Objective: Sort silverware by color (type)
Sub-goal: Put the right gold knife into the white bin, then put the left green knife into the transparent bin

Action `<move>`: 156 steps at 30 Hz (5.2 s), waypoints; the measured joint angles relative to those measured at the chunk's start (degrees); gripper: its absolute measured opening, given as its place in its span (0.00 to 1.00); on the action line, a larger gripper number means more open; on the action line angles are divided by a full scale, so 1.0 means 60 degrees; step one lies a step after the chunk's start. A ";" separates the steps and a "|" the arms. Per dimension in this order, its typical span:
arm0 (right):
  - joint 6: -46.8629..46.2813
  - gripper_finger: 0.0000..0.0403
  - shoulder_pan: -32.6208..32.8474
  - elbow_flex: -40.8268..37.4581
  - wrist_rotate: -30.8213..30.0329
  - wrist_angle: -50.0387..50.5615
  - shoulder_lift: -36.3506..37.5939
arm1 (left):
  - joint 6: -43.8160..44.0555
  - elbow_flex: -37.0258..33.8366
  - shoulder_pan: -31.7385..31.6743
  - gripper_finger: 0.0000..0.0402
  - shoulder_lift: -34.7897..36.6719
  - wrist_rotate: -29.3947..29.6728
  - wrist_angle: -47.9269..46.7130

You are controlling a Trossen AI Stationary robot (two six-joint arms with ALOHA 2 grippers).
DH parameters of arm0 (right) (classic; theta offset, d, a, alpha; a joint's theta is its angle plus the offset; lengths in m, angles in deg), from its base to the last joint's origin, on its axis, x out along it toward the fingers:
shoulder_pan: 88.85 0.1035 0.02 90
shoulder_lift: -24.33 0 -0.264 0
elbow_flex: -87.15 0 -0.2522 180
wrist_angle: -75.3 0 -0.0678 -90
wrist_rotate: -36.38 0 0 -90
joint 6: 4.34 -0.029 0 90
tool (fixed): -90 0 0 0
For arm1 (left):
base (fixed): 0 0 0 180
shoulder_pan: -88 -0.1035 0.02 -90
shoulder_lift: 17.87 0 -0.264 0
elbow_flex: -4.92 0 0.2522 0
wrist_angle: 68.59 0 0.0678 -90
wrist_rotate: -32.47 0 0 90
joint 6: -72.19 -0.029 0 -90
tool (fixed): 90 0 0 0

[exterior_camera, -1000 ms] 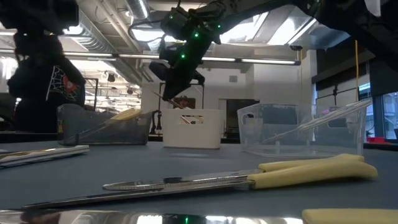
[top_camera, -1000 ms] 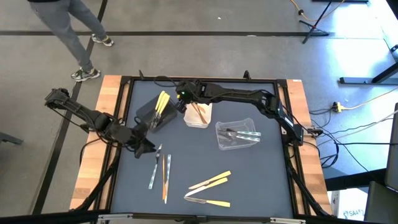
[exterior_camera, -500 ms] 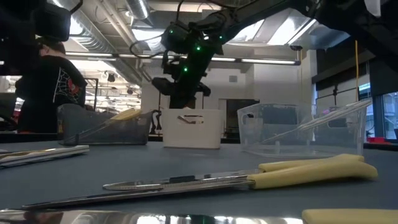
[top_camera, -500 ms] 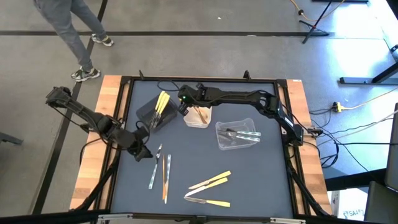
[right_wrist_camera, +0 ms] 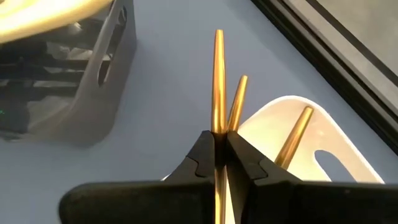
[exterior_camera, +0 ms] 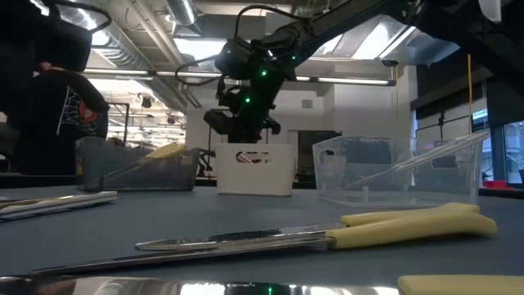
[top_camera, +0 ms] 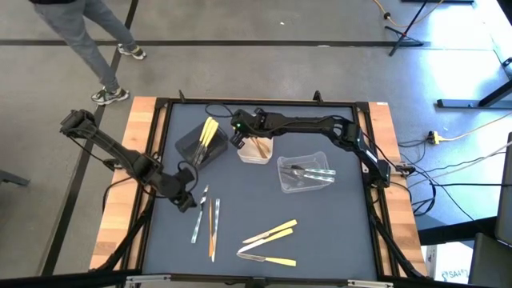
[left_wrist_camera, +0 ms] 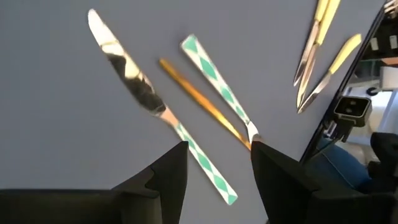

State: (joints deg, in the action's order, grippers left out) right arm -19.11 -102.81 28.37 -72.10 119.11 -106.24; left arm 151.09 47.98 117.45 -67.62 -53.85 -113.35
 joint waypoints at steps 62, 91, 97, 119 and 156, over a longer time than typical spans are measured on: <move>0.0037 0.29 0.0077 0.0026 0.0030 0.0231 0.0745 | 0.6348 0.4643 0.2432 0.42 -0.7602 -0.1034 -0.1000; 0.2259 0.29 0.2634 0.0025 0.0257 0.0626 0.1774 | 0.6510 0.4783 0.2566 0.42 -0.8368 -0.0630 -0.1483; 0.2303 0.29 0.3177 0.0025 0.0258 0.0814 0.1770 | 0.6514 0.4785 0.2561 0.42 -0.8575 -0.0634 -0.1488; 0.2848 0.29 0.4539 0.0025 0.1162 0.1305 0.1756 | 0.6759 0.4787 0.2554 0.19 -0.8787 -0.0811 -0.1638; 0.4660 0.29 0.4796 0.0022 0.4277 -0.0124 0.1741 | 0.3816 0.4762 0.2109 0.11 -0.5477 -0.0276 -0.2718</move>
State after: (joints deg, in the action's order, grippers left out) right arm 8.85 -74.03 28.50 -46.44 118.37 -95.79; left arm 173.99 76.55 130.10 -100.49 -55.51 -129.66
